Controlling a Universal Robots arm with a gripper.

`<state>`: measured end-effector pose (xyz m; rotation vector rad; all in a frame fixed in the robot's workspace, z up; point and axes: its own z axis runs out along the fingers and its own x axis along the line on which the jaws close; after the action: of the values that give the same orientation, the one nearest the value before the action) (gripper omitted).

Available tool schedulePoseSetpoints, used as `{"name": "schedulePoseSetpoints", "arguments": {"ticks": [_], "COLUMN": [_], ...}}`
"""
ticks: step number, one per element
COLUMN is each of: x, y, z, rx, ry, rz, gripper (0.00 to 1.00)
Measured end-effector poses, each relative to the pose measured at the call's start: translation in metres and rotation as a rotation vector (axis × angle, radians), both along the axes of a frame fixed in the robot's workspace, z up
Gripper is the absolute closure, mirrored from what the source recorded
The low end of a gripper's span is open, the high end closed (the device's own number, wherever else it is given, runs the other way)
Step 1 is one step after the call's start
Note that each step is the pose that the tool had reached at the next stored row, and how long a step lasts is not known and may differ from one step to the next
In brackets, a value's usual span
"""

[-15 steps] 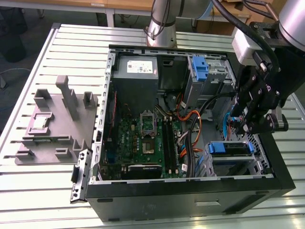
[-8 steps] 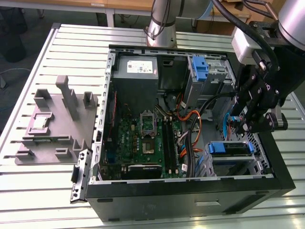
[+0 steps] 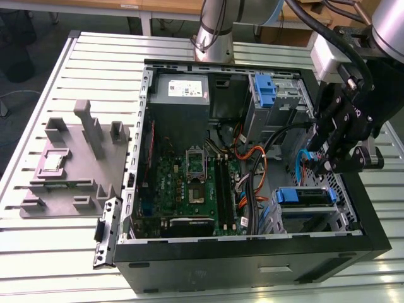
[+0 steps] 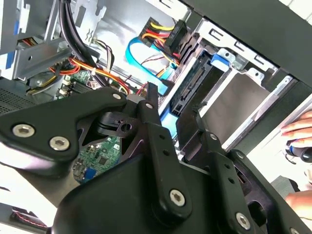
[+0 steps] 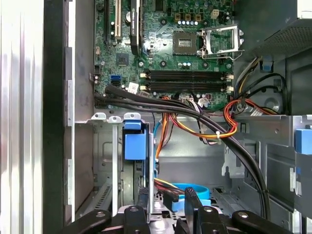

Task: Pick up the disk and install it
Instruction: 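Insert the first disk wire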

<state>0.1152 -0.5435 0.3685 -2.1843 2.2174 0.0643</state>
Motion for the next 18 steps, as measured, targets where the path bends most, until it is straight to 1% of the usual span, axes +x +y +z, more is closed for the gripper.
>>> {"name": "schedulePoseSetpoints", "arguments": {"ticks": [4,8,15,18], "x": [0.0032,0.0041,0.0071,0.0085], "y": [0.001,0.0018,0.0047,0.0051], "z": [-0.002,-0.0067,-0.0076,-0.0079], "rx": [-0.0001,0.0,-0.0001,-0.0001], "ry": [0.0,0.0,0.0,0.0001], "rz": [0.0,0.0,0.0,0.0], "gripper": [0.58,0.58,0.58,0.58]}}
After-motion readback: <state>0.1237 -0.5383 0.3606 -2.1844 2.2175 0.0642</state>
